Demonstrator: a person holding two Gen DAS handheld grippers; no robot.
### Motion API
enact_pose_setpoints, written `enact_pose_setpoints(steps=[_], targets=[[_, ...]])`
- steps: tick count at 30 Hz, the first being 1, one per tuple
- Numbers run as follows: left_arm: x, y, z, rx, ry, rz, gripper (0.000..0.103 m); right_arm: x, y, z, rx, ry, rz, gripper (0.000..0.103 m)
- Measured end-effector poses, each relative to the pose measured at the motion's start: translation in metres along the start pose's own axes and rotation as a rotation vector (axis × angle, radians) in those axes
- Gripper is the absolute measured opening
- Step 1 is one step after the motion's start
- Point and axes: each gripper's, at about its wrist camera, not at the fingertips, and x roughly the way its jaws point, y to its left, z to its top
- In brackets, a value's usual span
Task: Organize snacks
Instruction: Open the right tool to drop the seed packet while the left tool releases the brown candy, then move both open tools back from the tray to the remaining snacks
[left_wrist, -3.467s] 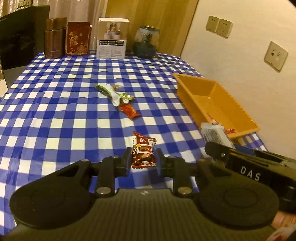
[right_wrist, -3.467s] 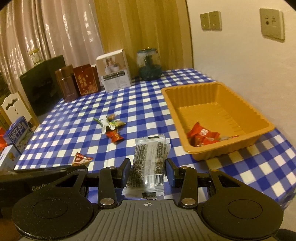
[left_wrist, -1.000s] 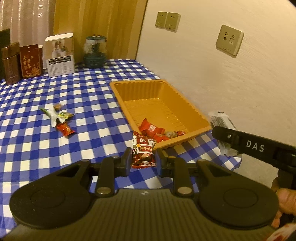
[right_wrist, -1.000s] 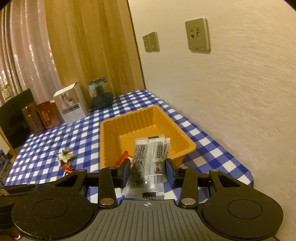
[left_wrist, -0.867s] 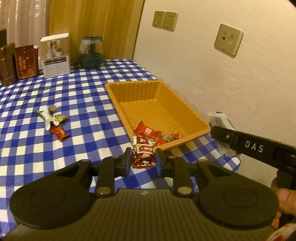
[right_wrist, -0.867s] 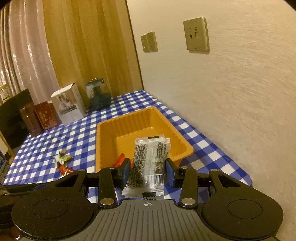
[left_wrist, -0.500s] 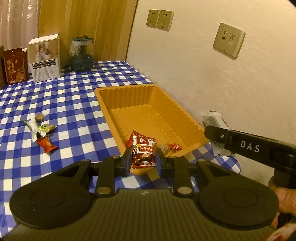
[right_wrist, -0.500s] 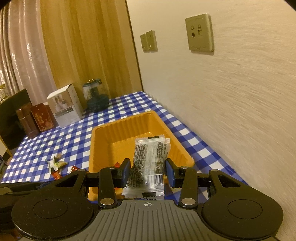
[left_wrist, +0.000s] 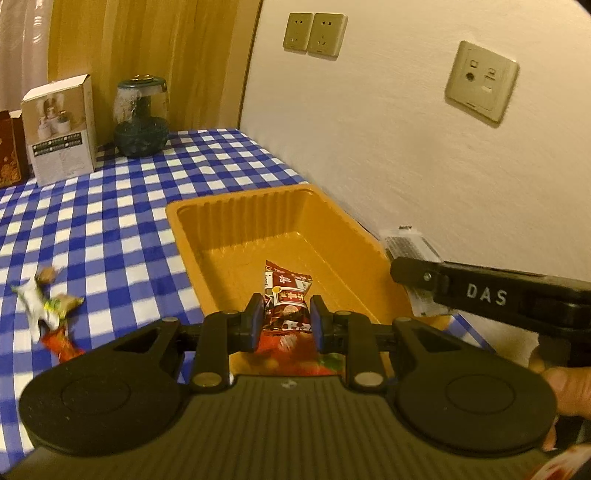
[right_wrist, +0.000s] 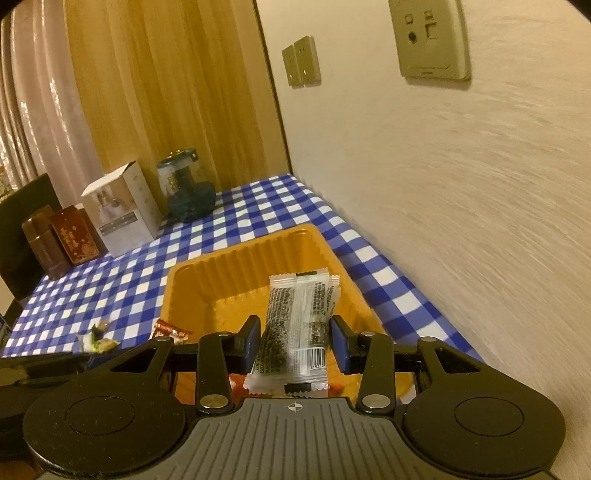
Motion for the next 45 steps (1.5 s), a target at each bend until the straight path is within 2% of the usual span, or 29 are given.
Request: enact_pose_setpoints(steps=[8,10,11,12,22,30,31,32,33,34,36,45], targets=[[0.036,0.011,0.016,0.016,0.003,0.004,0.024,0.027,-0.006,0.010,0.010,0.014,-0.011,0.041],[0.043,0.011,0.017,0.027,-0.005,0.004,0.029,0.032,-0.008,0.011,0.017,0.017,-0.016,0.041],[0.046,0.012,0.017,0.032,-0.004,0.001,0.038,0.034,-0.009,0.011,0.019,0.019,-0.017,0.041],[0.048,0.013,0.018,0.032,-0.005,0.002,0.039,0.035,-0.009,0.011,0.019,0.022,-0.017,0.041],[0.030,0.042,0.010,-0.018,-0.006,0.052,0.039,0.043,-0.004,0.004,0.025,0.053,0.000,0.041],[0.016,0.051,0.004,-0.034,-0.011,0.066,0.039,0.051,0.003,0.011,0.056,0.026,0.070,0.041],[0.015,0.052,0.003,-0.035,-0.010,0.067,0.039,0.053,0.002,0.012,0.068,0.022,0.091,0.046],[0.014,0.053,0.002,-0.038,-0.010,0.067,0.039,0.054,0.001,0.014,0.081,0.022,0.102,0.068],[0.012,0.054,0.001,-0.041,-0.010,0.068,0.039,0.053,0.000,0.015,0.090,0.015,0.096,0.078],[0.011,0.055,0.000,-0.044,-0.009,0.070,0.039,0.051,0.000,0.016,0.095,-0.001,0.085,0.081],[0.007,0.057,-0.002,-0.053,-0.008,0.073,0.039,0.045,-0.001,0.016,0.091,-0.019,0.077,0.081],[-0.016,0.059,-0.007,-0.076,-0.011,0.085,0.040,0.021,0.002,0.009,0.097,0.007,0.051,0.081]])
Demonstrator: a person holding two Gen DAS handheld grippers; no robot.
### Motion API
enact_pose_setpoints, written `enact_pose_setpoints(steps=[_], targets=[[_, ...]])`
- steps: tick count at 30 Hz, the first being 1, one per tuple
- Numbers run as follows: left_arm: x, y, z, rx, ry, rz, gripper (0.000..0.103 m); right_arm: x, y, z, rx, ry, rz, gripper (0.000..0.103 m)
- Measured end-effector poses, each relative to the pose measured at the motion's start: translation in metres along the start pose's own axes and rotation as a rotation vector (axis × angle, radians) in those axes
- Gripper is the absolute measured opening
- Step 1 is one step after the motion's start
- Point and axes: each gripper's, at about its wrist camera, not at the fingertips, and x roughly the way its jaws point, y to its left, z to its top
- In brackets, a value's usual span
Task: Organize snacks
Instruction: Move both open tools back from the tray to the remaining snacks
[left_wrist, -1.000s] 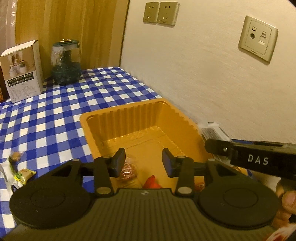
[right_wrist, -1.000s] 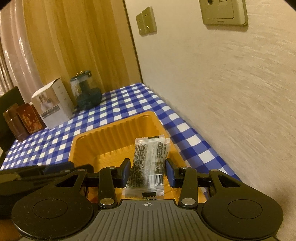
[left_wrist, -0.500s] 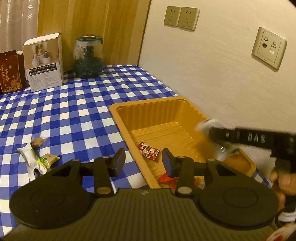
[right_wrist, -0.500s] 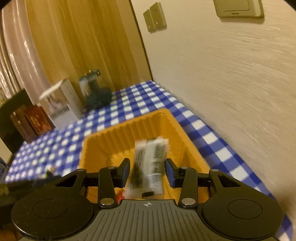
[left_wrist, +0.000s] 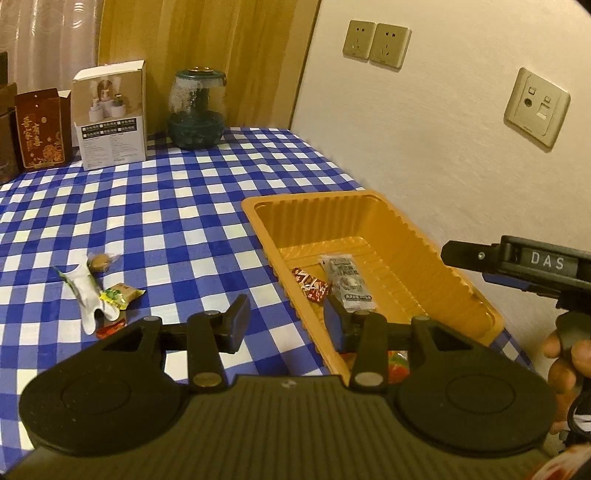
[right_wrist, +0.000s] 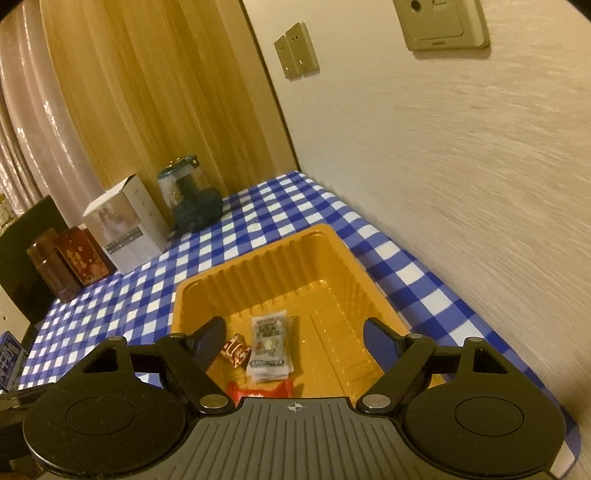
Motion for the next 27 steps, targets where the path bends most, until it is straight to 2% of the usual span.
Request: enact_pose_setpoints(steps=[13,15,27], targets=[[-0.057,-0.005,-0.005,-0.016,-0.011,0.031,0.046,-0.053,0.026,-0.005,-0.009,0.015,-0.022,0.081],[-0.067,-0.005,-0.006,-0.026,-0.011,0.034,0.051,-0.061,0.031,-0.005,-0.010,0.018,-0.021,0.081],[-0.121,0.009,-0.015,-0.079,-0.024,0.058,0.066,-0.098,0.062,-0.018,-0.010,0.025,0.006,0.081]])
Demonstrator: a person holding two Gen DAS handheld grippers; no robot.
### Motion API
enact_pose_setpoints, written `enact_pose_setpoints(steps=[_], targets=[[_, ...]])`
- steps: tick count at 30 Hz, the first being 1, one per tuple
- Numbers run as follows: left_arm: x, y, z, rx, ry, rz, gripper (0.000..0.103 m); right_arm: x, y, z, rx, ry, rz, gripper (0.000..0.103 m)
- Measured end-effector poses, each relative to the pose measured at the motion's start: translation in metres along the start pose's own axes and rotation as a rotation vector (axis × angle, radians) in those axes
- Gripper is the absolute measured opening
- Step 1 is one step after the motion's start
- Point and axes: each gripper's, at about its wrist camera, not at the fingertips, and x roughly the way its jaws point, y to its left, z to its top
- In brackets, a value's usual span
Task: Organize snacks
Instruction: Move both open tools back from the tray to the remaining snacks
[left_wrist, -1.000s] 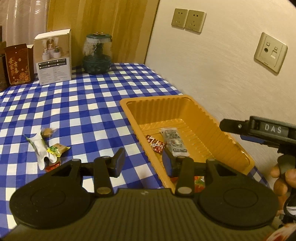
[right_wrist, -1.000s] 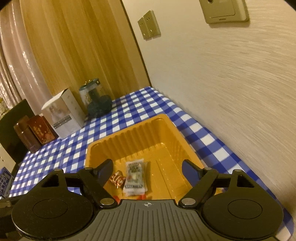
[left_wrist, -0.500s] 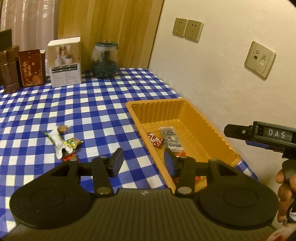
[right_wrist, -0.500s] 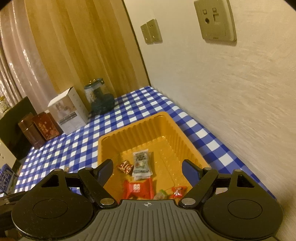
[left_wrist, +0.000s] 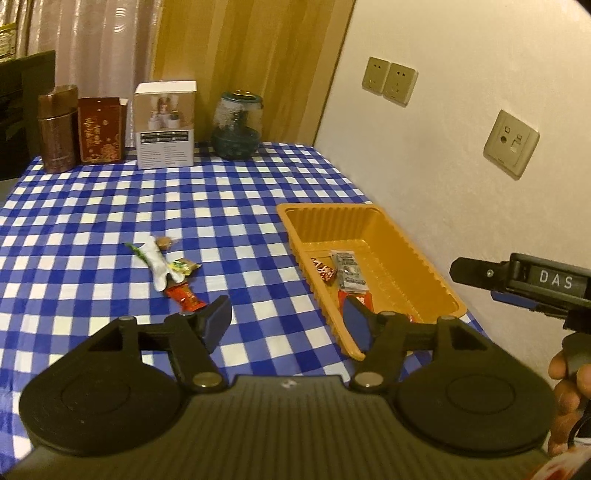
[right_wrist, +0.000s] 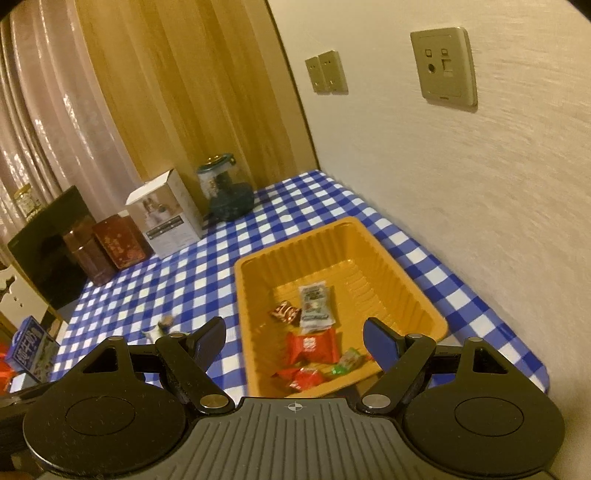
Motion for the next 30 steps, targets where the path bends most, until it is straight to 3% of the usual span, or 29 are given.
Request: enact_pose_setpoints(steps=[17,30], targets=[[-0.052,0.038,-0.018,-0.083,-0.028,0.053,0.073,-0.023,0.037,-0.026,-0.024,0.028,0.041,0.081],[-0.070,0.076,-0.038,-0.131,-0.031,0.115,0.074,-0.021,0.074,-0.043,-0.093,0.057,0.099,0.081]])
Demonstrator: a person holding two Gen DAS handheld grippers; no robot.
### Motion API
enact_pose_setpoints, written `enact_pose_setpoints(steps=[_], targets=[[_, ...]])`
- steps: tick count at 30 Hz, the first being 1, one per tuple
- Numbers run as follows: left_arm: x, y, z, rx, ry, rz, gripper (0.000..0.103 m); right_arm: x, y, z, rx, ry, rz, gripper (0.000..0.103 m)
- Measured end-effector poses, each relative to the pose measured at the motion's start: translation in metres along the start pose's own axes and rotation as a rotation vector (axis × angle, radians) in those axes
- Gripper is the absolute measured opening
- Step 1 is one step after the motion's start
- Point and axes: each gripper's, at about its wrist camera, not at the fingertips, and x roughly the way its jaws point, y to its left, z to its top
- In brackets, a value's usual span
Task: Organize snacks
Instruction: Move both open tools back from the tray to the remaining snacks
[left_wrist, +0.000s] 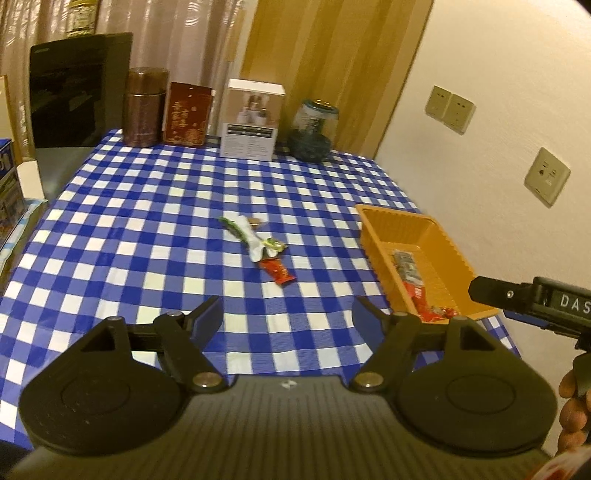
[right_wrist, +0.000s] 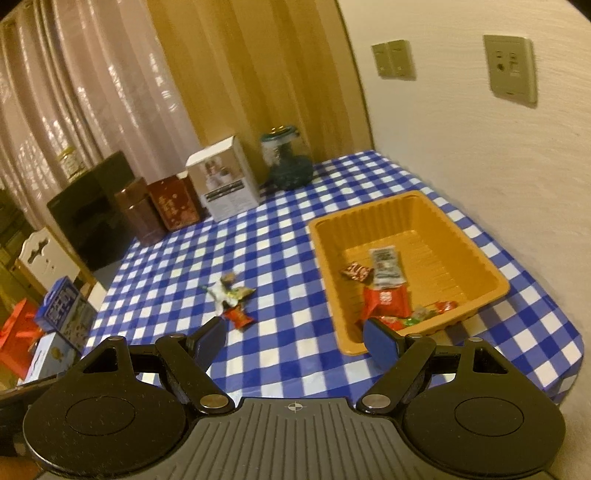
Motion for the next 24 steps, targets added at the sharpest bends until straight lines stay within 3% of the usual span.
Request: enact_pose_setpoints(steps=[12,24], targets=[[0.002,0.031,0.002,-0.015,-0.004,0.045,0.074,0.018,0.024,-0.009,-0.047,0.004,0.051,0.081],[0.039,0.052,0.012,0.037,0.028,0.077,0.074,0.059,0.041,-0.014,-0.118,-0.017,0.080,0.081]])
